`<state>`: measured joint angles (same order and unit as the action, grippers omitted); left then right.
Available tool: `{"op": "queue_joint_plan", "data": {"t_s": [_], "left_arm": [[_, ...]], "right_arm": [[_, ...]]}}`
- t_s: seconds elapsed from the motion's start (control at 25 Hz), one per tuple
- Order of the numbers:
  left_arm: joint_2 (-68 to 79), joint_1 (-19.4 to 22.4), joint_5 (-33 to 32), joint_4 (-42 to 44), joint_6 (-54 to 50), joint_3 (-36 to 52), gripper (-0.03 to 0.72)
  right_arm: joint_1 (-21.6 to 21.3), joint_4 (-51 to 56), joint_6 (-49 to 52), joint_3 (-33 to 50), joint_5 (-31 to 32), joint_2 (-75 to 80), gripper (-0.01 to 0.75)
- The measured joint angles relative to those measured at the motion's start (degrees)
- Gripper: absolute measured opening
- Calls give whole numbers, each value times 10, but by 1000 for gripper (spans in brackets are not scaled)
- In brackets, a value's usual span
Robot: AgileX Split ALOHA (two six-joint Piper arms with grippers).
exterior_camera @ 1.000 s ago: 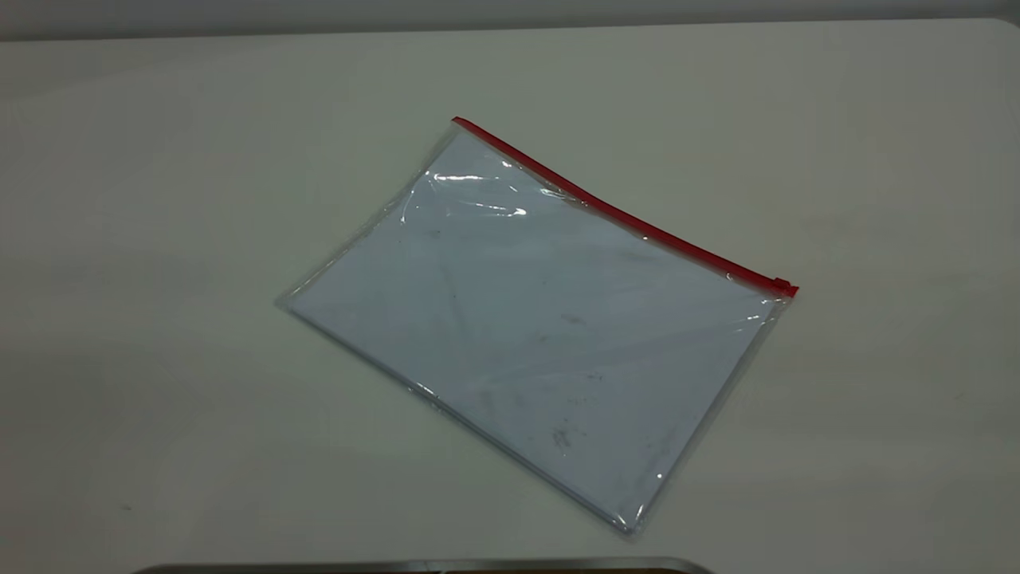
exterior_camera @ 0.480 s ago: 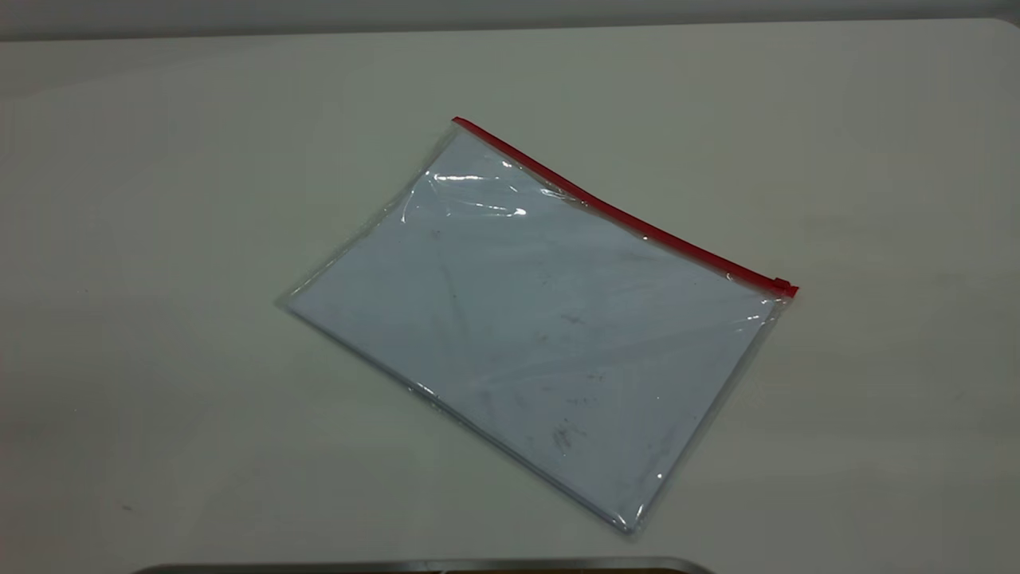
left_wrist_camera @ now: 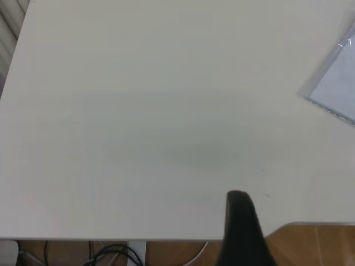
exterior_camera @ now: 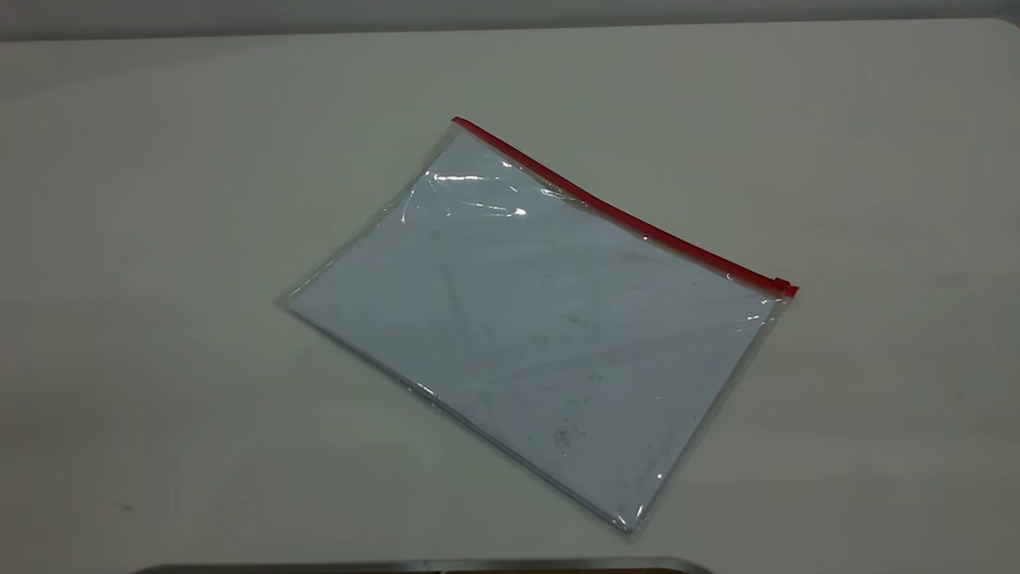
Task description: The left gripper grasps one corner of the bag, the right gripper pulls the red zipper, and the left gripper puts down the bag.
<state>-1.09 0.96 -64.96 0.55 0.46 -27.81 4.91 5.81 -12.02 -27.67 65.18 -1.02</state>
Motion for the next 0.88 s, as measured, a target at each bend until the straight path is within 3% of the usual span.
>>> {"op": "queue_joint_plan", "data": {"t_s": [0.88], "left_arm": [[0,0,0,0,-1,0,567]], "right_arm": [[-10,-1,0,0,0,0,240]]}}
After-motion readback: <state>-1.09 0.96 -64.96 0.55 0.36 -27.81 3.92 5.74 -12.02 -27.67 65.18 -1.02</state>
